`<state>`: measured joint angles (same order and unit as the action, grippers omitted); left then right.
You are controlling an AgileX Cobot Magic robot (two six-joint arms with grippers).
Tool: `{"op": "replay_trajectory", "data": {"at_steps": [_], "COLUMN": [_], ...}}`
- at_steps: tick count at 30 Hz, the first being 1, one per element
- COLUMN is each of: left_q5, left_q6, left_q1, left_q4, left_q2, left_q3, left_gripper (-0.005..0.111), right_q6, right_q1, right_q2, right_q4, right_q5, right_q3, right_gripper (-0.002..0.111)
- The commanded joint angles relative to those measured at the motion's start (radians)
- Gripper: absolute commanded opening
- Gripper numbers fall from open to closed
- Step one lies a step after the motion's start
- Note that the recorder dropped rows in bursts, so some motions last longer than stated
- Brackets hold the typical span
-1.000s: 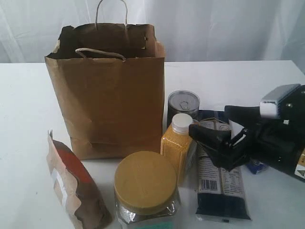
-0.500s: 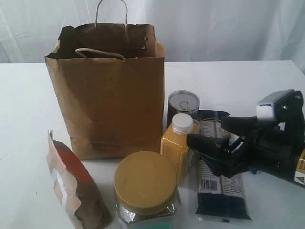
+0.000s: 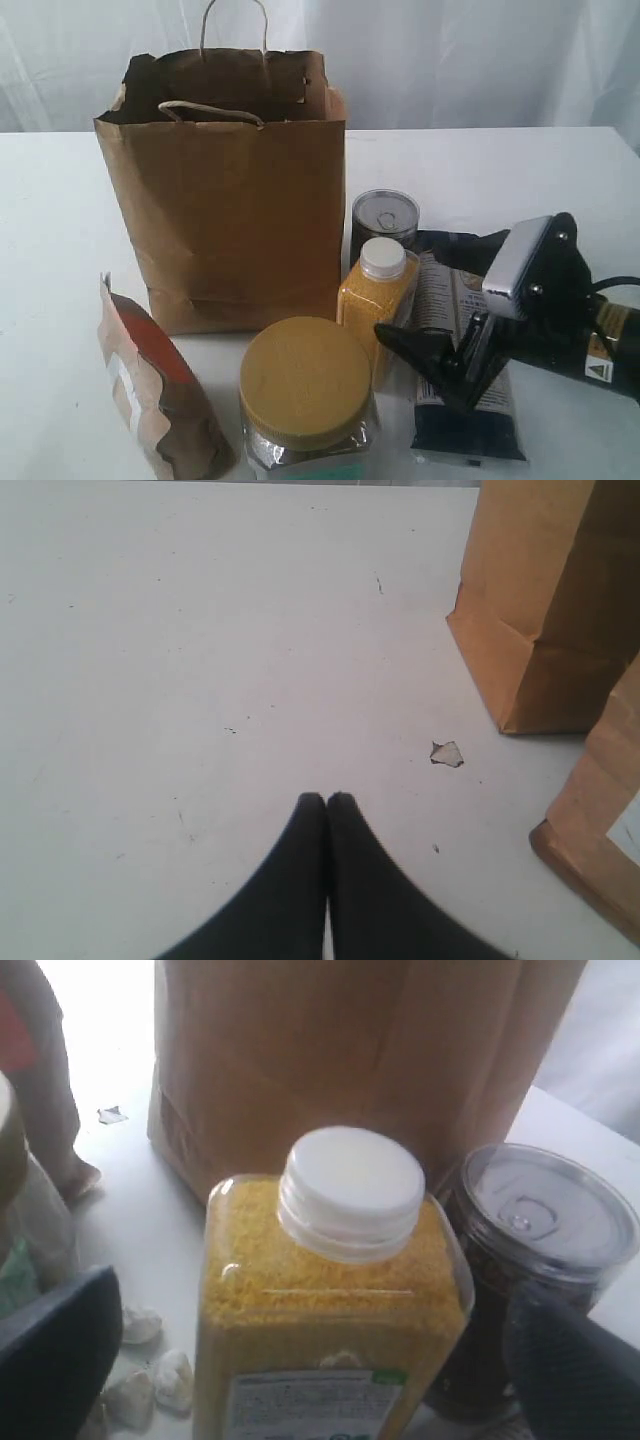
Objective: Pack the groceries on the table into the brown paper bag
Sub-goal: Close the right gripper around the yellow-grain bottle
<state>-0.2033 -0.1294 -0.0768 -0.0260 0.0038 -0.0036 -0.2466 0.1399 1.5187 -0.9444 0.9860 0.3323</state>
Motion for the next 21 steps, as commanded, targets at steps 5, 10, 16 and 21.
{"op": "replay_trajectory", "data": {"at_steps": [5,10,16,21], "left_q5": [0.002,0.002,0.002,0.002], "left_q6": [0.000,0.000,0.000,0.000], "left_q1": [-0.006,-0.006,-0.006,-0.006], "left_q4": [-0.007,-0.007,-0.007,-0.007], "left_q2": [-0.004,-0.004,-0.004,-0.004], "left_q3": [0.004,0.004,0.004,0.004], "left_gripper": [0.000,0.000,0.000,0.000], "right_q6": [0.045,0.045,0.072,0.072], "right_q1": [0.016,0.055,0.070,0.070], "right_q2": [0.183,0.252,0.301,0.311], "right_q4": [0.034,0.028,0.061,0.110], "right_q5": [0.063,0.066,0.069,0.083], "right_q3": [0.085,0.125,0.133,0.135], "right_gripper": [0.096,0.096,0.096,0.089]}}
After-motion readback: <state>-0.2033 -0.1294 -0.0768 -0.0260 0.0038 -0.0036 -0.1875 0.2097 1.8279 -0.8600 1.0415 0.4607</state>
